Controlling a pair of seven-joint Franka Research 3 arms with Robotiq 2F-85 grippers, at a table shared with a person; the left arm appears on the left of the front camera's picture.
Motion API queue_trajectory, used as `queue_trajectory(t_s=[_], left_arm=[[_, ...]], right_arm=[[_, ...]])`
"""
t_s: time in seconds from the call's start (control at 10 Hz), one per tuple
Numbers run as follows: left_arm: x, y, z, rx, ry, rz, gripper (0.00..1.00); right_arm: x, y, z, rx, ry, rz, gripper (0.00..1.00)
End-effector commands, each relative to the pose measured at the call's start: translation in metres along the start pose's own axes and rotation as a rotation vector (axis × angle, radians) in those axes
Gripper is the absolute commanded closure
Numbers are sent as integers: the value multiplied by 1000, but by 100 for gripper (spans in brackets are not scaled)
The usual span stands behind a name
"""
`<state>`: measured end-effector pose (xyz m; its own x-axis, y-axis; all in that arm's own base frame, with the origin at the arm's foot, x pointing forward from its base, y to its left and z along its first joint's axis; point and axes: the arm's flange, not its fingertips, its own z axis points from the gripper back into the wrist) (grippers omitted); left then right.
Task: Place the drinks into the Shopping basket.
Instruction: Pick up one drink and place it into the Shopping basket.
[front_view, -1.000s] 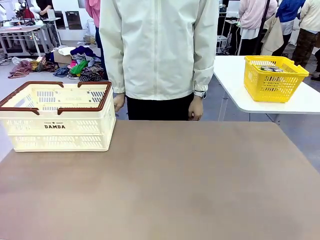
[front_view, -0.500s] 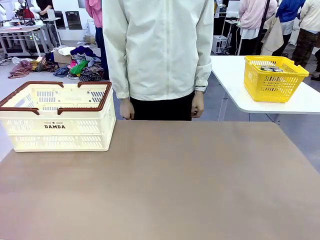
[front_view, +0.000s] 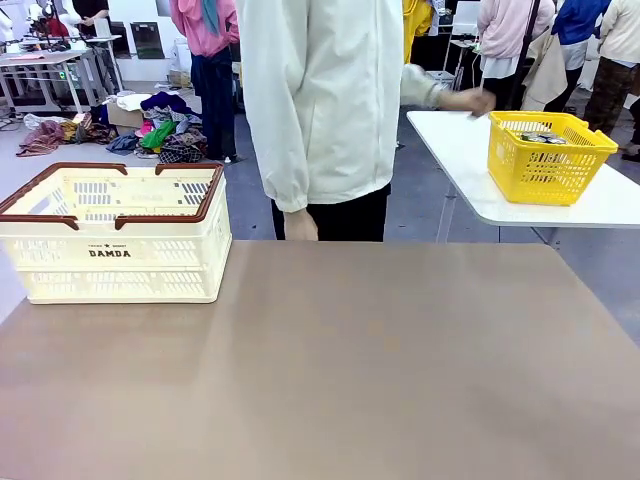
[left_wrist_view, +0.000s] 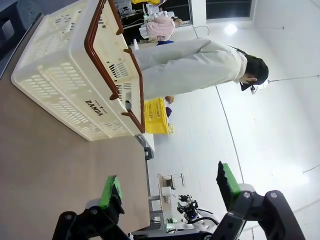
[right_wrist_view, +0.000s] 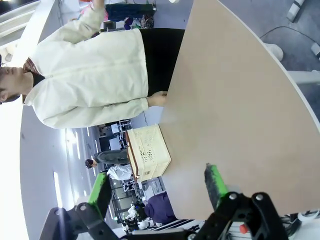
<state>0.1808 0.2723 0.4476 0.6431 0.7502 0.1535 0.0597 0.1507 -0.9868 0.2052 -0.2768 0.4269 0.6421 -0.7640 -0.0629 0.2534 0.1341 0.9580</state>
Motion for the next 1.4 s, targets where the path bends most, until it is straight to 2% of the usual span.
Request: queue_trajectory(t_s=[0.0,1.3], left_arm=[[1,0,0,-8,6,-21,0],[1,0,0,-8,6,-21,0]], right_arm=[[1,1,2,12,2,13,0],[1,1,2,12,2,13,0]])
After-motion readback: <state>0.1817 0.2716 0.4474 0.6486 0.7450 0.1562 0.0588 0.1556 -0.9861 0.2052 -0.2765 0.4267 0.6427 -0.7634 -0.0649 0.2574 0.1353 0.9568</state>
